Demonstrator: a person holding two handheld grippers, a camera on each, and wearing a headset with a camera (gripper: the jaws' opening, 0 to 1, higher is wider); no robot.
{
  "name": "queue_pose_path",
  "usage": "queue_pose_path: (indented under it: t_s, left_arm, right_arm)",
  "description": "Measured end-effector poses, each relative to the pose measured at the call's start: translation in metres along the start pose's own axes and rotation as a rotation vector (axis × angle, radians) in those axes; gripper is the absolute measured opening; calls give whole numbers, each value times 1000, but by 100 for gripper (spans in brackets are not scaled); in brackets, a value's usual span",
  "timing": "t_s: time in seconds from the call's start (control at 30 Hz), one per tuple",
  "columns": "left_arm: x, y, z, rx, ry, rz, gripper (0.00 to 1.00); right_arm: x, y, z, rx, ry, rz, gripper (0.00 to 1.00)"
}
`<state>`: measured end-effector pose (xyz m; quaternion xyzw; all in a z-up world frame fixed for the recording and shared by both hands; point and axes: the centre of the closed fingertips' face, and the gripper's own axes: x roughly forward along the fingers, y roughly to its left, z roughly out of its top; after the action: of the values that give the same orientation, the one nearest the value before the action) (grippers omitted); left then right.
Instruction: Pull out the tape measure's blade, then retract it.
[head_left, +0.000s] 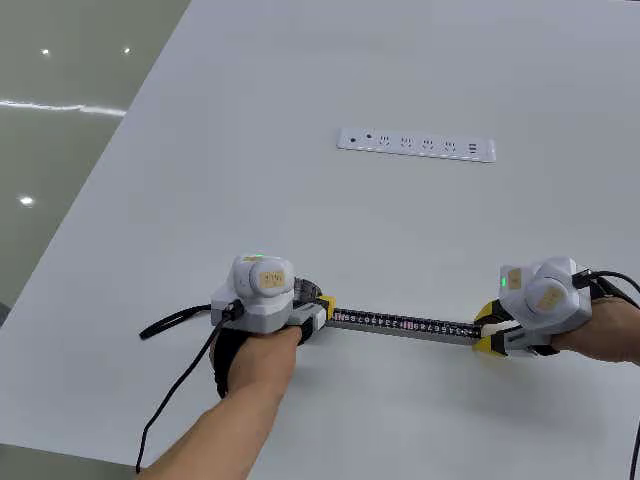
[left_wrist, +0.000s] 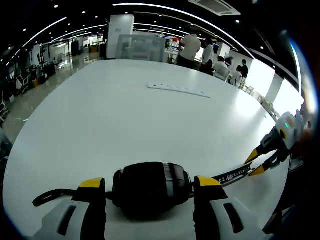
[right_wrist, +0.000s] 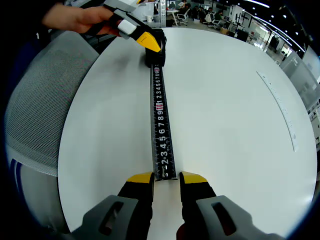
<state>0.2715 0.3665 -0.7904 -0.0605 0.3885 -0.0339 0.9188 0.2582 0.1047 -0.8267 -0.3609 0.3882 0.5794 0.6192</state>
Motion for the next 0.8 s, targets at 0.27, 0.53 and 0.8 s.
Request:
queue_pose_path:
  t_s: [0.27, 0.53, 0.8]
  left_arm:
    - [1, 0, -2, -3, 0, -1, 66]
    - [0, -3, -1, 4, -10, -11, 62]
    - [1, -3, -1, 6, -30, -12, 61]
  right_arm:
    - [1, 1, 1, -18, 2, 11, 14]
    - [2, 1, 1, -29, 14, 17, 13]
    - [2, 1, 1, -50, 15, 21, 12]
